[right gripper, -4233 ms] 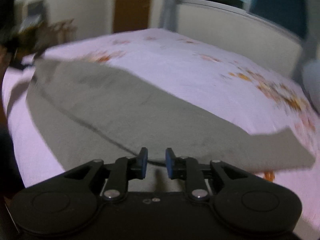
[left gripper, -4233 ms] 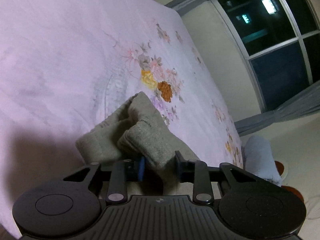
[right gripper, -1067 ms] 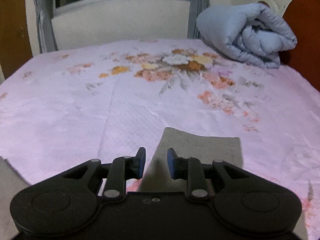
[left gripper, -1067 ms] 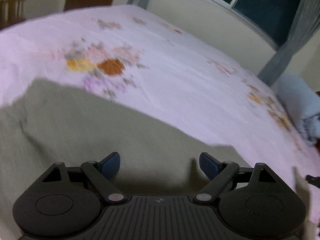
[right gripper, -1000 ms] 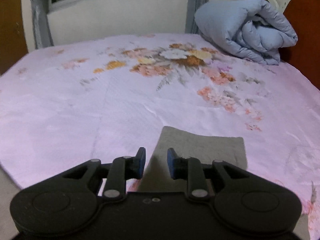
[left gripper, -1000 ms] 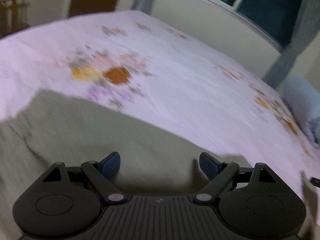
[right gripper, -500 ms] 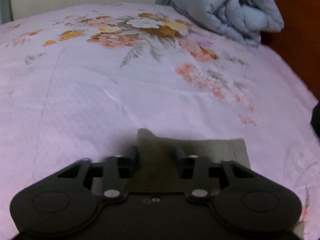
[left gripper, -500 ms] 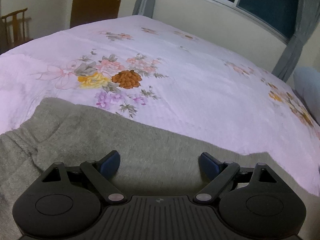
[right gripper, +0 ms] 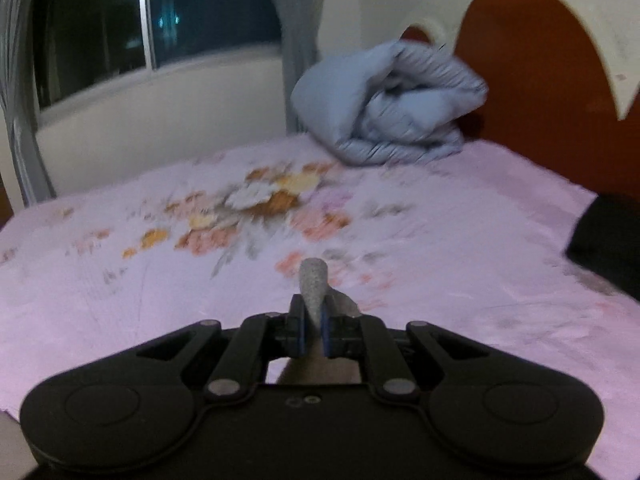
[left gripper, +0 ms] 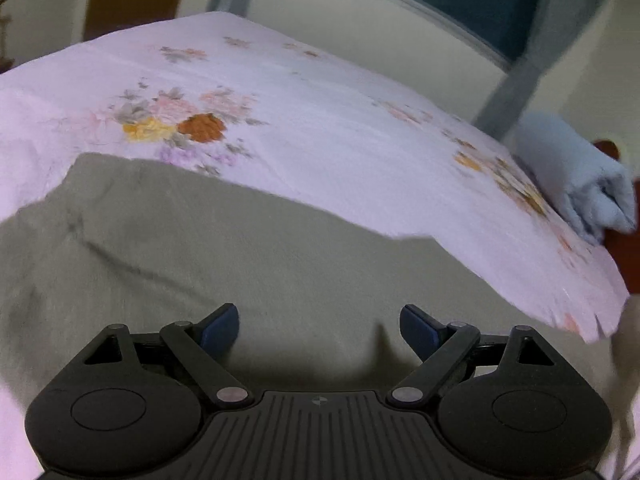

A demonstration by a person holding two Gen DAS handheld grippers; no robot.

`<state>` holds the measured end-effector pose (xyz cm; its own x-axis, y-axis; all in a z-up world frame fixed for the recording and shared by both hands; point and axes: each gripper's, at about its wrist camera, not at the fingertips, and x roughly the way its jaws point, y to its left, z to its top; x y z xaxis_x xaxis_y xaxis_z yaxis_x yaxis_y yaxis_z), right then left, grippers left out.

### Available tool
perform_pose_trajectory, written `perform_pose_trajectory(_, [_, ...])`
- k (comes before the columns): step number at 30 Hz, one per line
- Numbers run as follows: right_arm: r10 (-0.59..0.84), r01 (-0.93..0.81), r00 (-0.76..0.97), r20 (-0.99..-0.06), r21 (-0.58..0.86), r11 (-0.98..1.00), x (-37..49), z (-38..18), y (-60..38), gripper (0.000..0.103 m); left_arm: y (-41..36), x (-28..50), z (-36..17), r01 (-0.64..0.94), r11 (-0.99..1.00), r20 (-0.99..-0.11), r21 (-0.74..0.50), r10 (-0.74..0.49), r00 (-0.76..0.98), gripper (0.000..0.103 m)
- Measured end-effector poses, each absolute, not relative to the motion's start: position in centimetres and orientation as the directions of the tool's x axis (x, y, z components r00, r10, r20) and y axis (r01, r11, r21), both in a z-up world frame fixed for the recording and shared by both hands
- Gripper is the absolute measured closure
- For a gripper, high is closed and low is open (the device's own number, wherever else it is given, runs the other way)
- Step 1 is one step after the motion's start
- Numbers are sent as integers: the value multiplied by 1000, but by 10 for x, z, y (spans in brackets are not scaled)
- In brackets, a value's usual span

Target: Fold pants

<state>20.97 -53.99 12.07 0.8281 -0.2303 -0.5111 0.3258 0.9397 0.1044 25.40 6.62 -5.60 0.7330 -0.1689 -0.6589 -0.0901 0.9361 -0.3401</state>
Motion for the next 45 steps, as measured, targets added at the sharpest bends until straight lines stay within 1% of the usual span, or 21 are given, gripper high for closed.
perform_pose_trajectory(2, [-244, 344, 831, -500, 117, 932, 180, 126, -554, 103, 61, 239, -56, -79, 947, -670, -312, -160, 725, 16])
perform_pose_trajectory(4, [-260, 363, 829, -495, 124, 923, 156, 124, -566, 103, 59, 226, -57, -79, 945, -684, -316, -169, 710, 16])
perform_pose_trajectory(11, [-273, 424, 807, -524, 191, 885, 89, 98, -598, 103, 43, 197, -50, -36, 973, -704, -229, -140, 696, 16])
perform_pose_trajectory(20, [-248, 437, 802, -544, 250, 864, 51, 64, -613, 103, 9, 166, -35, 28, 959, -688, -283, -223, 691, 16])
perform_pose_trajectory(22, [-249, 461, 783, -570, 264, 847, 50, 44, -621, 103, -1, 163, -32, 23, 955, -689, -295, -229, 688, 16])
perform_pose_trajectory(24, [-237, 478, 772, -589, 293, 828, 46, 22, -628, 103, -9, 159, -34, 14, 941, -687, -338, -257, 679, 16])
perform_pose_trajectory(26, [-213, 508, 742, -636, 326, 797, 42, -4, -636, 102, -14, 156, -36, -3, 925, -688, -379, -280, 669, 16])
perform_pose_trajectory(27, [-200, 520, 738, -644, 354, 777, 38, -14, -640, 101, -17, 155, -37, -2, 923, -689, -386, -287, 666, 16])
perform_pose_trajectory(28, [-194, 520, 751, -631, 385, 762, 33, -20, -642, 101, -20, 153, -38, 0, 922, -691, -387, -289, 662, 16])
perform_pose_trajectory(29, [-183, 513, 769, -612, 422, 748, 28, -22, -644, 99, -23, 153, -39, 3, 918, -695, -396, -302, 652, 17])
perform_pose_trajectory(30, [-165, 505, 780, -604, 451, 736, 26, -23, -646, 95, -24, 153, -42, 2, 907, -695, -421, -324, 643, 22])
perform_pose_trajectory(32, [-139, 495, 791, -595, 491, 717, 24, -21, -651, 92, -26, 155, -47, -19, 886, -701, -464, -354, 620, 30])
perform_pose_trajectory(35, [-100, 484, 803, -587, 546, 684, 20, -20, -658, 87, -32, 157, -52, -37, 860, -694, -509, -385, 609, 30])
perform_pose_trajectory(40, [-86, 471, 809, -582, 552, 688, 16, -22, -660, 87, -36, 163, -62, -86, 788, -666, -610, -451, 595, 31])
perform_pose_trajectory(42, [-89, 472, 808, -583, 549, 690, 18, -23, -658, 86, -35, 160, -69, -119, 747, -654, -654, -478, 587, 40])
perform_pose_trajectory(44, [-89, 471, 806, -586, 542, 696, 19, -22, -657, 85, -37, 156, -74, -137, 731, -649, -669, -484, 586, 45])
perform_pose_trajectory(45, [-89, 470, 804, -588, 537, 700, 21, -22, -657, 85, -39, 154, -77, -144, 720, -646, -679, -493, 583, 46])
